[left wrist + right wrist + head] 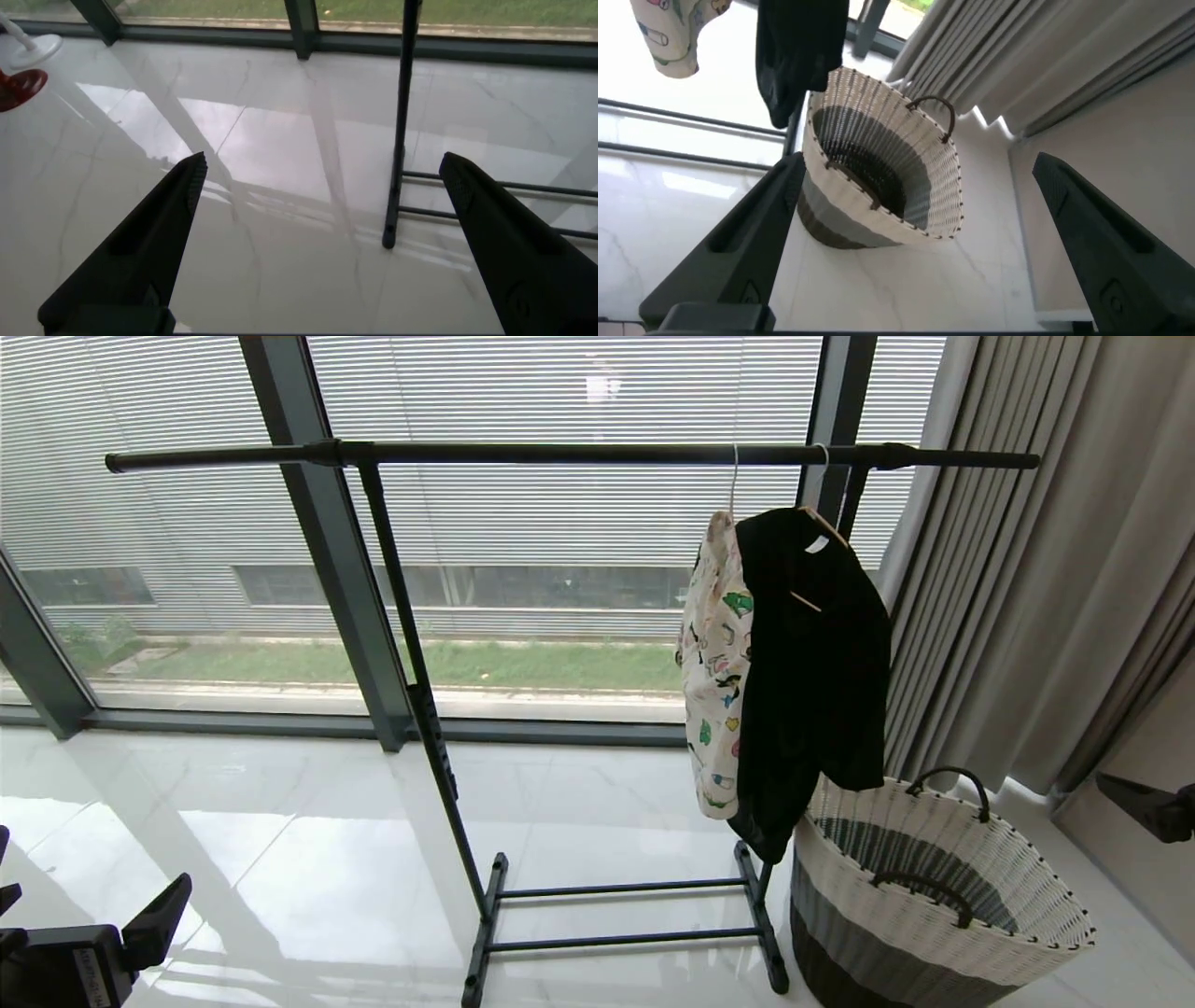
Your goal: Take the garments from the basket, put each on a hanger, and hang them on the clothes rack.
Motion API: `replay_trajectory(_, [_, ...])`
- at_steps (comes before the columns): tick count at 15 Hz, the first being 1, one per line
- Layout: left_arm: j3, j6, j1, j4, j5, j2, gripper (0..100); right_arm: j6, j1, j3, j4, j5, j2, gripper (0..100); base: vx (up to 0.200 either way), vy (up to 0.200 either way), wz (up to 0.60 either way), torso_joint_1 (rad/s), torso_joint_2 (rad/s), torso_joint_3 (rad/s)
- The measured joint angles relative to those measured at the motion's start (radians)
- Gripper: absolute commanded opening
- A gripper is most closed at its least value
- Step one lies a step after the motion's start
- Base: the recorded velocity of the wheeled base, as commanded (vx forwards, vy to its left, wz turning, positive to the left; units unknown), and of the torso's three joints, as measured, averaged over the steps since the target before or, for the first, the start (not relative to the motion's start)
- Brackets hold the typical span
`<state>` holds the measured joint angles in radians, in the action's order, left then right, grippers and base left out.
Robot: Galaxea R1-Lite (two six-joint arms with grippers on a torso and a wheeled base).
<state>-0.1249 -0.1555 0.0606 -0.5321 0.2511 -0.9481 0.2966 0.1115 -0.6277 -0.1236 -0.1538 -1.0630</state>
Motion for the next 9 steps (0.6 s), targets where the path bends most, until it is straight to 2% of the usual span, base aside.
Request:
replay_trajectory(5, [0.044, -0.001, 0.0, 0.0, 0.0, 0.029, 100, -0.003, -0.004, 0.151, -0.166, -0.004, 0.007, 100, 0.0, 0.0, 0.0, 0.0, 0.0, 0.0])
replay_trajectory(9, [0.053, -0.001, 0.0, 0.0, 0.0, 0.038, 100, -0.003, -0.005, 0.186, -0.171, -0.004, 0.013, 100, 0.0, 0.0, 0.0, 0.0, 0.0, 0.0])
